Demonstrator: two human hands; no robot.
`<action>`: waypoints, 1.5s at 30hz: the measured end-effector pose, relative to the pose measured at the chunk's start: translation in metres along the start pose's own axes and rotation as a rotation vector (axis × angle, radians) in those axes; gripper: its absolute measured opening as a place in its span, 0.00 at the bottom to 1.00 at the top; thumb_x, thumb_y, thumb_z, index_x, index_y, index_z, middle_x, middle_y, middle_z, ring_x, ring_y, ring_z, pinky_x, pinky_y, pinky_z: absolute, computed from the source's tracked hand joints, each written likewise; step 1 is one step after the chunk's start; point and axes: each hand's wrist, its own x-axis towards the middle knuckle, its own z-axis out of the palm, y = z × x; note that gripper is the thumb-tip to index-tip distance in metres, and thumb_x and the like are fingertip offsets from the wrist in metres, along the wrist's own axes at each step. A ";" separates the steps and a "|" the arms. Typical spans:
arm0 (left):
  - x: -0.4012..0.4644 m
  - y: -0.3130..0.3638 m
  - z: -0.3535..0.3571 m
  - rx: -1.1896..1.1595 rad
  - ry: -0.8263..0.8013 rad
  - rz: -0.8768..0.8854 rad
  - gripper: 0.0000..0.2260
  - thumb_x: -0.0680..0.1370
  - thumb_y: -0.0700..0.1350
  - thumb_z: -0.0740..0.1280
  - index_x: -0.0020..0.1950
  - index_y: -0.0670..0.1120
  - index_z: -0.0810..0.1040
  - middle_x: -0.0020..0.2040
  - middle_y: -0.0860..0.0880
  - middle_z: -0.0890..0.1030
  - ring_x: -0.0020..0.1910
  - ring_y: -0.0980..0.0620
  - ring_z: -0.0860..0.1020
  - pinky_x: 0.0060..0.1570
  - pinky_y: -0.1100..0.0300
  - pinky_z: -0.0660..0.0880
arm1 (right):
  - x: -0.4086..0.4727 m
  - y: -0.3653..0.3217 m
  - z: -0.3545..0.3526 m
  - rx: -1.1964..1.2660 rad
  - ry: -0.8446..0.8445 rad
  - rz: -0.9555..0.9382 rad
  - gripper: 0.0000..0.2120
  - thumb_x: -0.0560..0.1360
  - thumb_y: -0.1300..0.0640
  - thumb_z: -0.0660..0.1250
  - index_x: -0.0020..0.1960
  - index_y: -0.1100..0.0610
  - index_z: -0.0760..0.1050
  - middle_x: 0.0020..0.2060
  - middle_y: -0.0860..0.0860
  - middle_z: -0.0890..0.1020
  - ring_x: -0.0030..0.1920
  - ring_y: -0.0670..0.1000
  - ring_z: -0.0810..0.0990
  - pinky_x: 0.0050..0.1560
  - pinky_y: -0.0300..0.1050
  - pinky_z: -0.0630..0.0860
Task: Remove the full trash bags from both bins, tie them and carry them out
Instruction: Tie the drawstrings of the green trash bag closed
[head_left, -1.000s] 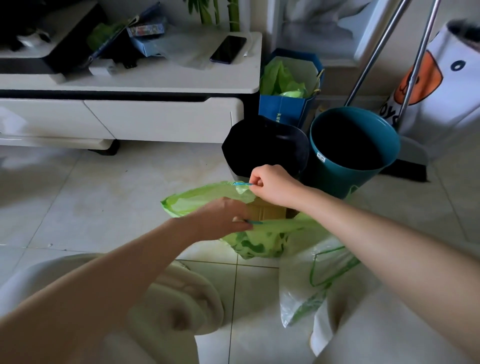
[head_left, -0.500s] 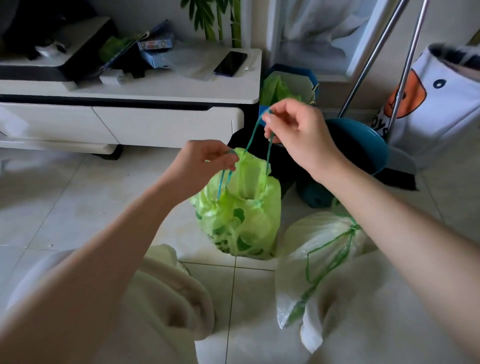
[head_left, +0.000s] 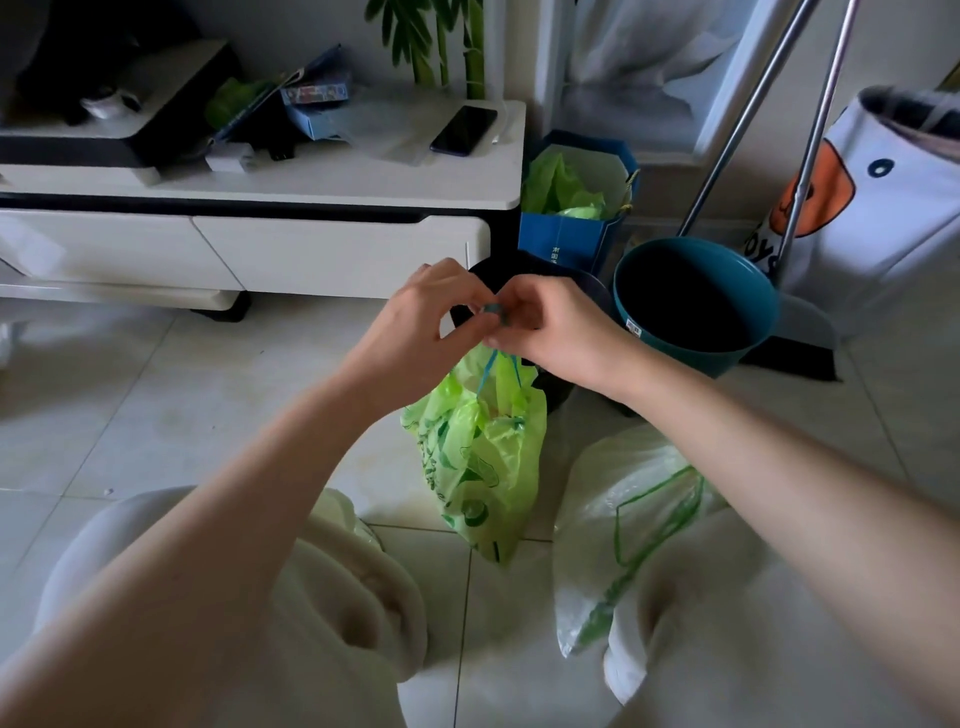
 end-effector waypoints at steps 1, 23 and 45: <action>0.001 0.001 0.001 -0.018 0.023 -0.010 0.04 0.76 0.43 0.67 0.49 0.46 0.80 0.47 0.52 0.77 0.50 0.53 0.74 0.53 0.63 0.70 | 0.001 0.000 0.000 -0.002 0.005 0.010 0.05 0.70 0.60 0.71 0.45 0.58 0.78 0.36 0.50 0.80 0.36 0.46 0.77 0.40 0.42 0.72; -0.014 -0.042 0.130 0.061 -0.084 -0.299 0.14 0.68 0.52 0.67 0.53 0.53 0.80 0.53 0.53 0.79 0.55 0.52 0.70 0.62 0.53 0.61 | -0.020 -0.025 -0.019 0.518 -0.087 0.106 0.09 0.78 0.61 0.61 0.39 0.61 0.71 0.32 0.53 0.74 0.33 0.50 0.71 0.48 0.50 0.71; -0.026 -0.050 0.139 -0.245 -0.138 -0.412 0.10 0.75 0.58 0.60 0.44 0.59 0.80 0.49 0.54 0.78 0.41 0.54 0.76 0.39 0.56 0.73 | -0.032 -0.027 -0.039 0.574 0.048 0.015 0.10 0.77 0.64 0.61 0.39 0.62 0.76 0.31 0.55 0.75 0.36 0.52 0.75 0.46 0.48 0.76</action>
